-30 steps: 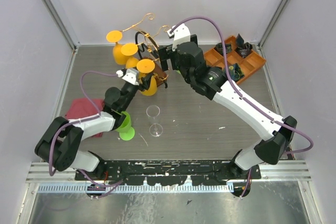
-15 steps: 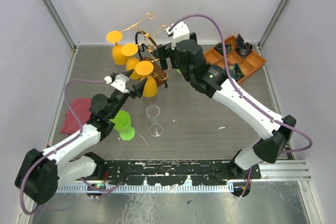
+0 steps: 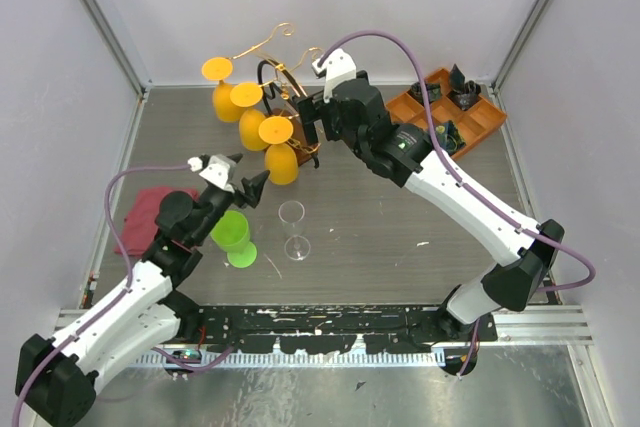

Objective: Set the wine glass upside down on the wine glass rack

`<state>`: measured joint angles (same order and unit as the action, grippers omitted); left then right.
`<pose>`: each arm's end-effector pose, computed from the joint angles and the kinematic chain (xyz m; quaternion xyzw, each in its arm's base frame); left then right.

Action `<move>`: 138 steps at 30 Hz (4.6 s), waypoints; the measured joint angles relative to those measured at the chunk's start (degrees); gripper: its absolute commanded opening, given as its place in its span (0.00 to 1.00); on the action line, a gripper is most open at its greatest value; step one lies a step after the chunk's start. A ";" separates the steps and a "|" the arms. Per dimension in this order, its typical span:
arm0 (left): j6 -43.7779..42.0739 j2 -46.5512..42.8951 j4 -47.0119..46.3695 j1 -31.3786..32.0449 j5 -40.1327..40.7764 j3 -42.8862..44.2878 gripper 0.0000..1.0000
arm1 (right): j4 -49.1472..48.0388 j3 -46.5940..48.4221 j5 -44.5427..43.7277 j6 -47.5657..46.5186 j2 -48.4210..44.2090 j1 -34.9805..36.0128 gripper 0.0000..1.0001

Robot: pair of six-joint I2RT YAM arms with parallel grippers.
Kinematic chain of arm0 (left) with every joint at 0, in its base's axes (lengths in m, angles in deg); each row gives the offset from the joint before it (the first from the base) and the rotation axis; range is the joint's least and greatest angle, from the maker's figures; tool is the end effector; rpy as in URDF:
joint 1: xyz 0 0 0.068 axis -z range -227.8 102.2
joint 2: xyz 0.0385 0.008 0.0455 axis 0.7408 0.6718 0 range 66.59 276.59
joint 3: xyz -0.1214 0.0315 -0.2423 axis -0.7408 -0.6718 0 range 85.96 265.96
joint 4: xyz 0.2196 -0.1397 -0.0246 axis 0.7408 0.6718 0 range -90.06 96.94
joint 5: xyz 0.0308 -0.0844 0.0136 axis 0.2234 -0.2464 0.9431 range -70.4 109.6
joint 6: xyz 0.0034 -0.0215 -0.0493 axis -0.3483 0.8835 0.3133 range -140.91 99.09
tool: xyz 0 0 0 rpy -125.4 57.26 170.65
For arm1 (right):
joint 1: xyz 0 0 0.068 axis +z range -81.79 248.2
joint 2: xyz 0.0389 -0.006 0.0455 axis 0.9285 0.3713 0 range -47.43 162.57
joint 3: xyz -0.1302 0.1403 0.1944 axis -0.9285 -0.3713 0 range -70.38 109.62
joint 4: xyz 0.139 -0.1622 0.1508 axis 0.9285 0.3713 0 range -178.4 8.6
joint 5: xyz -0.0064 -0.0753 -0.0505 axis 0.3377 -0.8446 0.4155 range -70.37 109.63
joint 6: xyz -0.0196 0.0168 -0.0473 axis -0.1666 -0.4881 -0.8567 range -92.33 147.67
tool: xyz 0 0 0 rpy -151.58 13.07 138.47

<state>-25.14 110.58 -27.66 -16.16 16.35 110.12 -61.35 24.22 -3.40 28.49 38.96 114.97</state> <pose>0.1601 -0.1009 0.2851 0.2227 0.6188 -0.1965 0.7273 0.2419 0.2370 0.4369 -0.2040 0.7791 0.0815 0.5872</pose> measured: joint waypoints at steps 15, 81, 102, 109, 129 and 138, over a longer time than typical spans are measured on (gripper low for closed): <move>3.15 5.86 16.09 0.00 19.34 24.74 0.81 | 0.76 11.91 3.06 -2.08 11.06 -3.45 1.00; -1.51 5.92 31.36 0.00 24.98 28.98 0.92 | 11.30 30.42 13.11 -21.51 30.32 -6.45 1.00; -0.61 2.56 33.99 0.00 25.81 29.42 0.93 | 10.69 28.46 11.28 -18.01 28.33 1.62 1.00; -0.07 2.49 35.43 0.00 25.27 29.42 0.94 | 10.29 25.94 8.20 -17.75 24.65 1.66 1.00; 24.61 2.38 77.61 0.00 27.78 35.63 0.91 | 8.17 20.22 1.75 -13.25 10.56 1.88 1.00; 34.75 1.70 87.73 0.00 25.77 33.66 0.90 | 9.01 20.22 0.46 -12.61 11.76 1.88 1.00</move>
<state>9.61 112.29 60.08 -16.16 42.12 143.78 -52.34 44.44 -2.94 15.88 50.71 116.85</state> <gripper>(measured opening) 0.908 0.999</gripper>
